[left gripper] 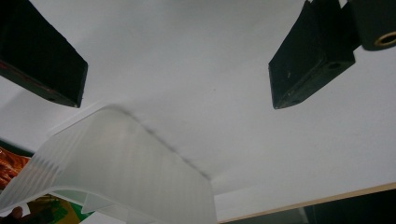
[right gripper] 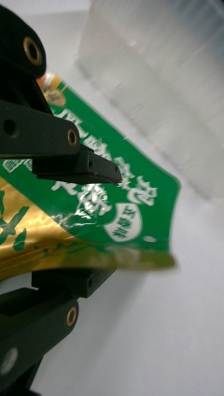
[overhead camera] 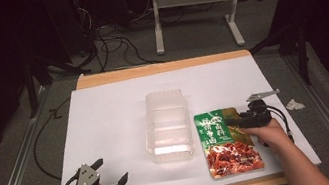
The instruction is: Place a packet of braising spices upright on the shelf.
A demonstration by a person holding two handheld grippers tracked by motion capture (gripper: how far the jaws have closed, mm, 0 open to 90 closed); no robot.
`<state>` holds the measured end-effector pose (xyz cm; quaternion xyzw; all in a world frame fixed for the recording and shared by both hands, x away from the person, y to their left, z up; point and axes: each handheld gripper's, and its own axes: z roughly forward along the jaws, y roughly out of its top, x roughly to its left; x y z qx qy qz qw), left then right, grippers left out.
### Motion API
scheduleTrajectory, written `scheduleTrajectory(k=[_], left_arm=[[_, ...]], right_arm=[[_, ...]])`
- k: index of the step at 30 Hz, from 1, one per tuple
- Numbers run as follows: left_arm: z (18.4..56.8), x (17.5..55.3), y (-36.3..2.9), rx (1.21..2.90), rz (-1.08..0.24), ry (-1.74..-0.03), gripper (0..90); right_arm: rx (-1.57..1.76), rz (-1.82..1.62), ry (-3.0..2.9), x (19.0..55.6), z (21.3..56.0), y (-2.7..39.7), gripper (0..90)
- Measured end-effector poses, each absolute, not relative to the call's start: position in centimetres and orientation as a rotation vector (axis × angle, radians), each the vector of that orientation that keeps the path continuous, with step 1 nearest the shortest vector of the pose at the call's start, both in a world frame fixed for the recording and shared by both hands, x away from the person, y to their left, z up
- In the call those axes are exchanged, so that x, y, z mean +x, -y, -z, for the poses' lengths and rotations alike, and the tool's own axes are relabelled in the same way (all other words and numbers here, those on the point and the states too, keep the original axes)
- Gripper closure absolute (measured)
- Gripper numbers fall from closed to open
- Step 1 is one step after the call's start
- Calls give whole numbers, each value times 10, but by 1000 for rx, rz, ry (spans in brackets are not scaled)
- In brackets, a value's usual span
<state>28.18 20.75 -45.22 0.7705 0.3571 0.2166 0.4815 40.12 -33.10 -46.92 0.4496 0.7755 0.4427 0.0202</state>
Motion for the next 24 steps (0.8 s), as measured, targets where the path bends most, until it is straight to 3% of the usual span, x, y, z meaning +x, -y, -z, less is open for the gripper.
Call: scheduleTrajectory(k=[2,6,13,24], left_arm=[[452,282,-207,1878,-529,-869,50],[452,281,-209,1874,-534,-873,54],[452,281,-208,1879,-534,-875,60],[450,280,-209,1854,-562,-882,68]], right_arm=[[1392,-1340,-2430,402,472,328,593],[1406,-1274,-2409,403,473,325,699],[1422,-1274,-2362,399,469,334,795],[1430,-1336,-2336,394,462,338,900]])
